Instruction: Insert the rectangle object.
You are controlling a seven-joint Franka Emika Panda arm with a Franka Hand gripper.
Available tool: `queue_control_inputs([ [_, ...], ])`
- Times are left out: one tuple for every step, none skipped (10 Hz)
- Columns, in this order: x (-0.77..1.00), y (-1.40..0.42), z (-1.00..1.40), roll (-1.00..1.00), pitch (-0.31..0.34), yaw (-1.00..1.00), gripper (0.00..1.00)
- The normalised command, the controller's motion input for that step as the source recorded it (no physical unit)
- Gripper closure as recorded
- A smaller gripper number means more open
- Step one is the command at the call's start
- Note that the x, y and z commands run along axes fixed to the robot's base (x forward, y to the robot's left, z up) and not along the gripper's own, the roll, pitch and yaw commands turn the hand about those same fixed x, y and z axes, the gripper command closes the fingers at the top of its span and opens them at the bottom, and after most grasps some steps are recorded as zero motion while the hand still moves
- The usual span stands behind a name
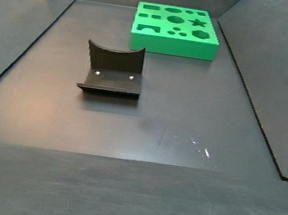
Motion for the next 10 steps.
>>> queue_control_inputs([
  [0.07, -0.18, -0.18, 0.0, -0.079, 0.11, 1.0],
  [0.59, -0.63, -1.0, 0.08, -0.06, 0.11, 1.0],
  [0.58, -0.65, -1.0, 0.09, -0.053, 0.12, 1.0],
  [0.59, -0.64, -1.0, 0.09, -0.053, 0.11, 1.0],
  [0.58, -0.61, -1.0, 0.11, -0.043, 0.1, 1.0],
  [0.59, -0.56, -0.91, 0.18, 0.0, 0.07, 1.0],
  [0.57, -0.56, -0.89, 0.2, 0.0, 0.07, 1.0],
  [0.57, -0.57, -0.9, 0.18, 0.0, 0.06, 1.0],
  [0.53, -0.58, -1.0, 0.09, 0.0, 0.01, 1.0],
  [0.36, -0.51, -1.0, 0.07, -0.01, 0.0, 1.0],
])
